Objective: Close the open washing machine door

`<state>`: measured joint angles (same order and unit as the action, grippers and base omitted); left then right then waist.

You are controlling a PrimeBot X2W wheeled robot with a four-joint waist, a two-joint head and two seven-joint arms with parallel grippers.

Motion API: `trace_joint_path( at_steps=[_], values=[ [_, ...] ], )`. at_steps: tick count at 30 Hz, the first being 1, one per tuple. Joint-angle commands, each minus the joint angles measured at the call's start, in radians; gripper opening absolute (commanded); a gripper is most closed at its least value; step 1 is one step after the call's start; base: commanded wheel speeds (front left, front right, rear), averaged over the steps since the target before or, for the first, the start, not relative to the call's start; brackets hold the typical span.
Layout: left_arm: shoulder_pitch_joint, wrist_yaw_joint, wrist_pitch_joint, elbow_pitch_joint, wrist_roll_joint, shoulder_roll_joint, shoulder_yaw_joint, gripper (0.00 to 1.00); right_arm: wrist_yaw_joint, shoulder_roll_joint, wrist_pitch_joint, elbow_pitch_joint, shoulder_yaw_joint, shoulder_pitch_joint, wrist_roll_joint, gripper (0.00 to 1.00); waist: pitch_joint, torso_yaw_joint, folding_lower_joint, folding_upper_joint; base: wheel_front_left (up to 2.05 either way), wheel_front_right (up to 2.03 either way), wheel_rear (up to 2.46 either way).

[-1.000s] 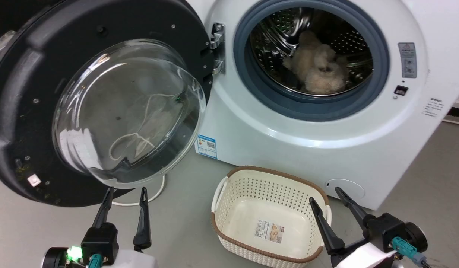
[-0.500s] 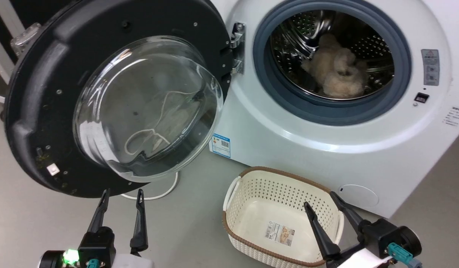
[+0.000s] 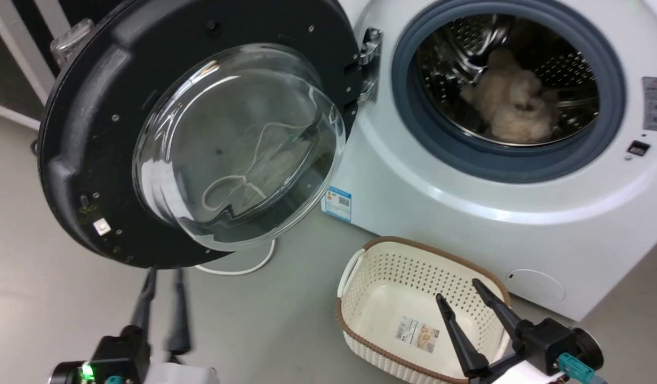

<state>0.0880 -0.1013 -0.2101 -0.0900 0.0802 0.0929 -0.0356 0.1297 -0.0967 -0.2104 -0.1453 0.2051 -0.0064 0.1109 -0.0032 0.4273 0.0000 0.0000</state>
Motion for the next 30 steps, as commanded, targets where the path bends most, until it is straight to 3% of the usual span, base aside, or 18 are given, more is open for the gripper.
trace_joint_path(
  at_steps=[1, 9, 13, 16, 19, 24, 30],
  values=[
    [-0.001, 0.011, -0.011, -0.015, 0.012, -0.003, 0.009, 0.00, 0.001, -0.011, -0.010, -0.003, 0.000, 0.015, 0.008, 1.00, 0.009, 0.011, 0.0000, 0.0000, 0.00, 0.00, 0.00],
    [-0.122, 0.093, -0.027, -0.101, 0.115, 0.028, 0.162, 0.00, 0.001, -0.020, -0.026, 0.012, -0.009, 0.020, 0.002, 1.00, 0.045, 0.016, 0.0000, 0.0000, 0.00, 0.00, 0.00],
    [-0.236, 0.141, -0.004, -0.062, 0.314, 0.047, 0.282, 0.00, 0.001, -0.032, -0.032, 0.015, 0.007, 0.004, 0.011, 1.00, 0.071, -0.011, 0.0000, 0.0000, 0.00, 0.00, 0.00],
    [-0.348, 0.153, 0.086, 0.000, 0.451, 0.112, 0.363, 0.00, 0.001, -0.041, -0.038, 0.017, 0.012, -0.012, 0.019, 1.00, 0.098, -0.031, 0.0000, 0.0000, 0.00, 0.00, 0.00],
    [-0.462, 0.143, 0.182, 0.092, 0.551, 0.191, 0.430, 0.00, 0.001, -0.051, -0.045, 0.014, 0.020, -0.025, 0.028, 1.00, 0.120, -0.051, 0.0000, 0.0000, 0.00, 0.00, 0.00],
    [-0.629, 0.077, 0.311, 0.285, 0.693, 0.272, 0.529, 0.00, 0.001, -0.063, -0.049, 0.011, 0.028, -0.047, 0.042, 1.00, 0.153, -0.093, 0.0000, 0.0000, 0.00, 0.00, 0.00],
    [-0.757, 0.001, 0.481, 0.500, 0.868, 0.310, 0.630, 0.00, 0.001, -0.074, -0.050, 0.008, 0.034, -0.067, 0.052, 1.00, 0.178, -0.138, 0.0000, 0.0000, 0.00, 0.00, 0.00]
  ],
)
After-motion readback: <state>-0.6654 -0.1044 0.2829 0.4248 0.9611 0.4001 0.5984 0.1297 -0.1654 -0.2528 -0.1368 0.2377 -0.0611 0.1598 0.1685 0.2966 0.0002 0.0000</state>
